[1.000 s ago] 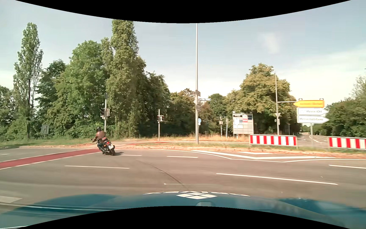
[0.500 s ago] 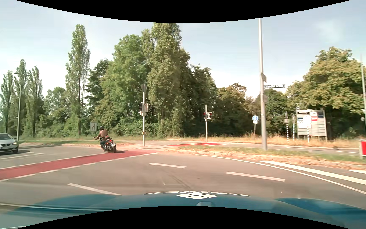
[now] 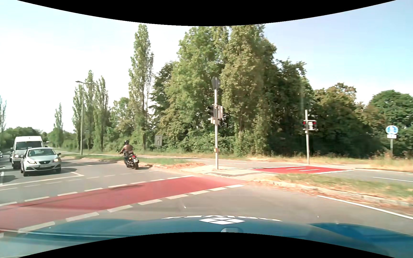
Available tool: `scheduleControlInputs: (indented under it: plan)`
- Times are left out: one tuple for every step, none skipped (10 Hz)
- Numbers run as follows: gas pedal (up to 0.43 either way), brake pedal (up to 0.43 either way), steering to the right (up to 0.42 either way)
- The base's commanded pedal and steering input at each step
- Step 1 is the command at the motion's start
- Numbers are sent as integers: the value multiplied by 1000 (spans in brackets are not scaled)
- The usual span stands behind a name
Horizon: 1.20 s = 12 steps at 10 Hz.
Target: Follow the waypoints while adhering to traffic rules and regulations
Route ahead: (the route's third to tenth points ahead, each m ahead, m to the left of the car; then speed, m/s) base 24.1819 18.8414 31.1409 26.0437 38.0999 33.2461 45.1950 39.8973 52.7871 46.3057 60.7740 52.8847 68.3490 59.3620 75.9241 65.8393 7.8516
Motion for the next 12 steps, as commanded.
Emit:
scheduleControlInputs:
  plan:
    - [177,0,-296]
    - [189,0,-288]
    - [197,0,-276]
    - [197,0,-264]
    - [197,0,-255]
    - [197,0,-244]
    - [209,0,-234]
    - [209,0,-226]
    - [209,0,-216]
    - [209,0,-206]
    - [209,0,-198]
    - [209,0,-185]
